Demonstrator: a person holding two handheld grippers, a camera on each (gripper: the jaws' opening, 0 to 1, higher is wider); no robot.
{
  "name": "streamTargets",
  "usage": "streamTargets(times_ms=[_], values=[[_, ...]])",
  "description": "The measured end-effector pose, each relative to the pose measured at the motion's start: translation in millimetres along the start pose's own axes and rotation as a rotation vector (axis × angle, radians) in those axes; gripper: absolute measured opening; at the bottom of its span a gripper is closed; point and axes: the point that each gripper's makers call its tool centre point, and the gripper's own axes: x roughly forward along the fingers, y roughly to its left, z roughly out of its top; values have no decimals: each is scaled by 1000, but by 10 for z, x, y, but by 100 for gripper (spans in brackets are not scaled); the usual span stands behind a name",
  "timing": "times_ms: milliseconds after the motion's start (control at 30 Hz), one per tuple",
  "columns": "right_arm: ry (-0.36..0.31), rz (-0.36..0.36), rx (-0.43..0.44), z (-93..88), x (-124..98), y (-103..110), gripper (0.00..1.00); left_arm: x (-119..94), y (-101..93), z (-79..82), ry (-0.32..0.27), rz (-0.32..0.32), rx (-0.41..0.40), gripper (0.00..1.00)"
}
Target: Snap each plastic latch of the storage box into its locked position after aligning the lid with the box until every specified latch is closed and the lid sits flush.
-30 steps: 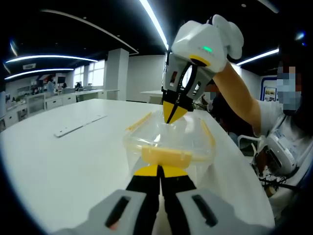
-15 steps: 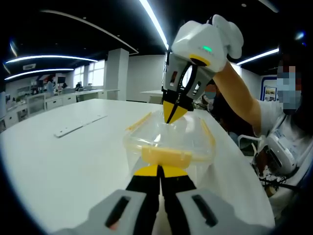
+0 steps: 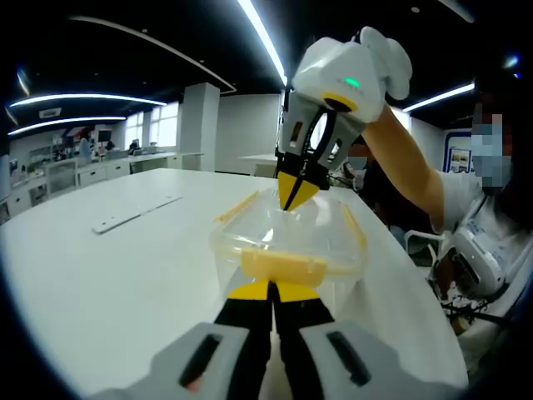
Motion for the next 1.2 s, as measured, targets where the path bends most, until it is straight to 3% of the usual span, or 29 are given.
streamTargets(times_ms=[1200], values=[[2,-6,1,-2,2,10,0,-13,31,11,-1,1,0,0]])
